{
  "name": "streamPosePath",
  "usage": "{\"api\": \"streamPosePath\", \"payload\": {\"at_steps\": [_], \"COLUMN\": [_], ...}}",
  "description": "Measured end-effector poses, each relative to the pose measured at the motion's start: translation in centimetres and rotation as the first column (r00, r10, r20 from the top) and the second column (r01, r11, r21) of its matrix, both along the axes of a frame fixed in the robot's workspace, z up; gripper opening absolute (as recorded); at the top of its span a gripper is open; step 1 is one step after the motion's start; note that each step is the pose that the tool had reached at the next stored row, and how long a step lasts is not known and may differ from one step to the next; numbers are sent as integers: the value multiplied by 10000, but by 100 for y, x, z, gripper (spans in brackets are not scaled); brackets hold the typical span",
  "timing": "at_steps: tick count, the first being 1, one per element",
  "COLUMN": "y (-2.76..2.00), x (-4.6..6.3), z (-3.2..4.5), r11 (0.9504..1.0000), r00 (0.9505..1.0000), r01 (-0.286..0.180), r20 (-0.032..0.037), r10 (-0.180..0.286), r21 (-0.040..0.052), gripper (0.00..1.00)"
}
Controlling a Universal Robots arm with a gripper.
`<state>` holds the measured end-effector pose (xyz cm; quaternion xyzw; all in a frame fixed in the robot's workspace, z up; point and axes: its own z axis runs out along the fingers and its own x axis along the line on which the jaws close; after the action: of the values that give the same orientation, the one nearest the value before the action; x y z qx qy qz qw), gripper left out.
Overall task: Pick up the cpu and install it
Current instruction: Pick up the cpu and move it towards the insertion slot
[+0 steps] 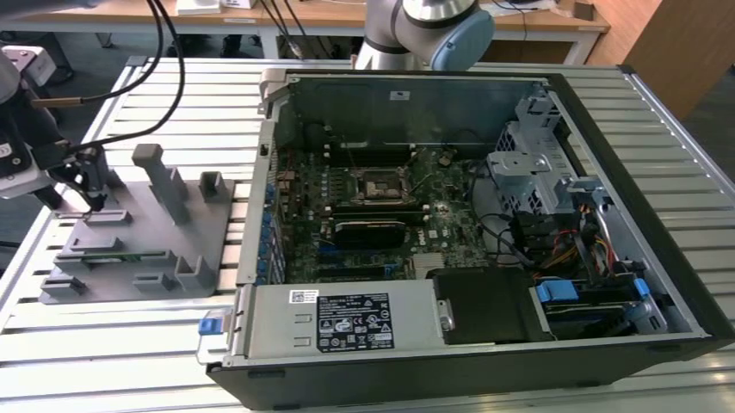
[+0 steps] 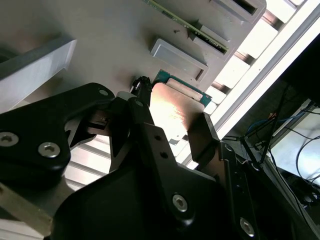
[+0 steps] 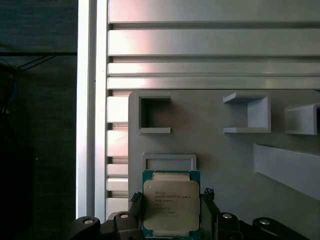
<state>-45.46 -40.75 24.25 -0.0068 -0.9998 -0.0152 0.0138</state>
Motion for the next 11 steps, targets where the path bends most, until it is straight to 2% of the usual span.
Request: {"api": "streamPosePath", "payload": {"at_steps": [11], "y": [0], "x": [-1], "z": [44], "r11": [10000], "r00": [10000], "r01": [-1], "r20": [15], "r10": [1], "r21": [0], "gripper": [54]}}
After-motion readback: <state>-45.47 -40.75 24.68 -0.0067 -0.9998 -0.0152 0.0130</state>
